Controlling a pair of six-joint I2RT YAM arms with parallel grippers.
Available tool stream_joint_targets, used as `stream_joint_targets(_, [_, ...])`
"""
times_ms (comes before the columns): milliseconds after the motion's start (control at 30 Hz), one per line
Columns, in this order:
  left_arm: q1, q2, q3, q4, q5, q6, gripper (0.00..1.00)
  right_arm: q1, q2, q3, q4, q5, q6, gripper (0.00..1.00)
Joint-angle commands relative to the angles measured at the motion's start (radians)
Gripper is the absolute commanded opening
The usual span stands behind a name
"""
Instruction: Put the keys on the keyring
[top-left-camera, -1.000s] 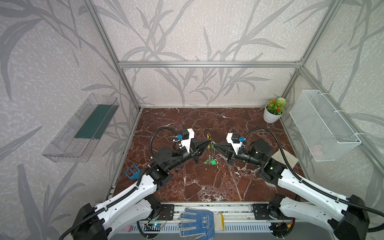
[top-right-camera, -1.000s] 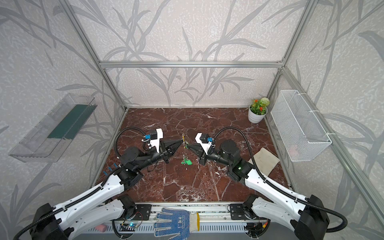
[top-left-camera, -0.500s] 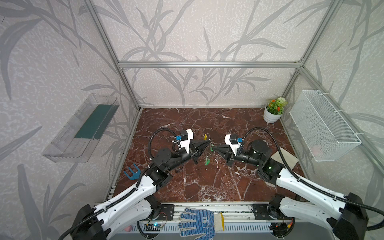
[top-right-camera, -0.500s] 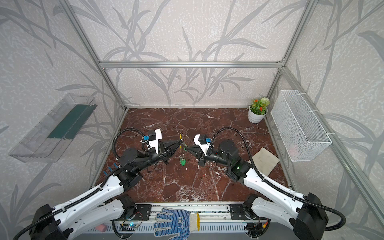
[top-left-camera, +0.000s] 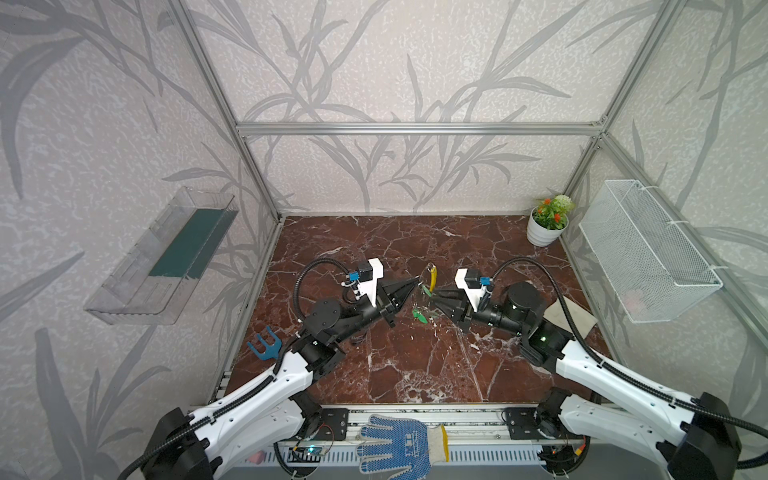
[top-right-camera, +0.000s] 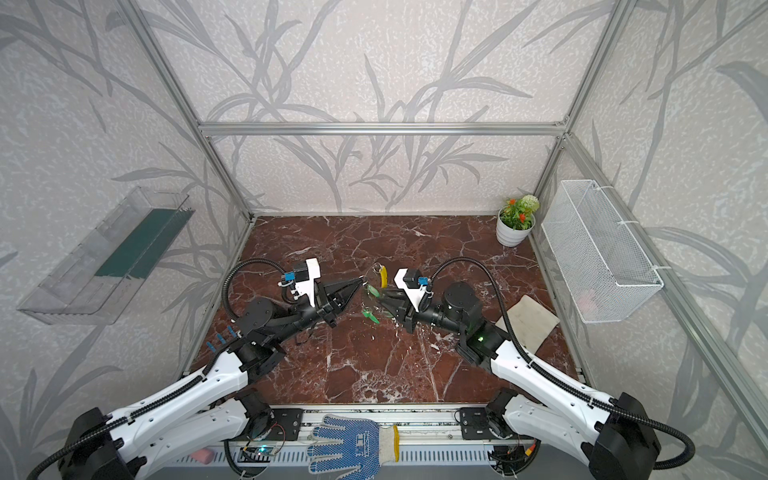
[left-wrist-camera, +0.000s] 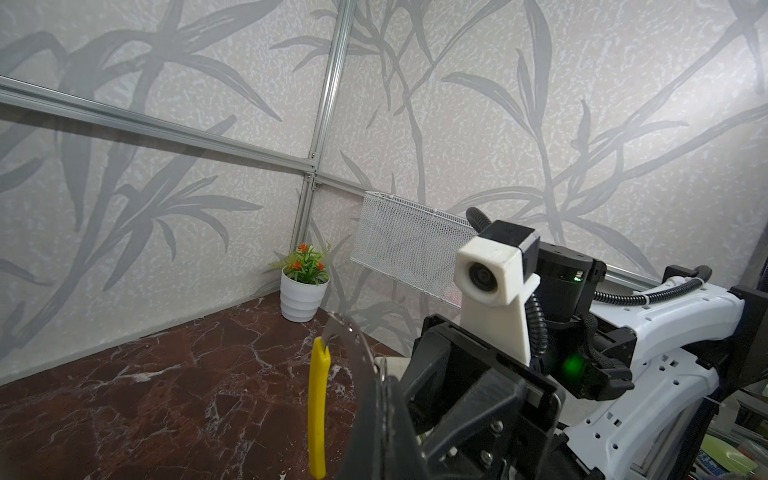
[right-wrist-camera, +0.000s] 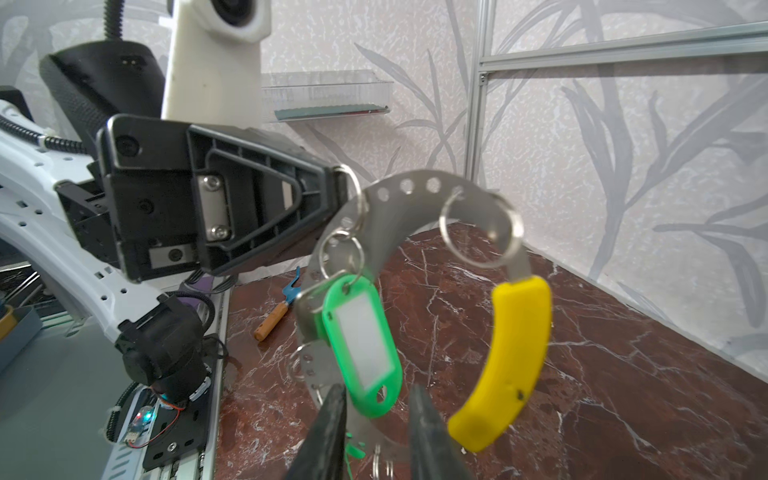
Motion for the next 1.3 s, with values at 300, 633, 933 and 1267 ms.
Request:
stream_joint_targets(300, [-0.003,0.008,0.006,0.075,0.012,-0.015,0.00,-0.062,0.071,0.065,0.278,-0.127,0.255,0.28])
stream_joint_targets(633, [-0.003,0.005,0.019,0.052,0.031,-0.015,0.00,-0.061,0.181,0.111,0.405,-0.236,0.366,0.26])
stream_joint_targets(933, [-0.003,0.003,0.019,0.052,0.035,-0.016,0.00,-0.062,0.216,0.111,0.417,-0.271,0.381,0.25])
stream_joint_targets(1267, [-0.003,0.017,0.022,0.055,0.044,-0.017,0.00,-0.062,0.254,0.118,0.443,-0.315,0.402,0.15])
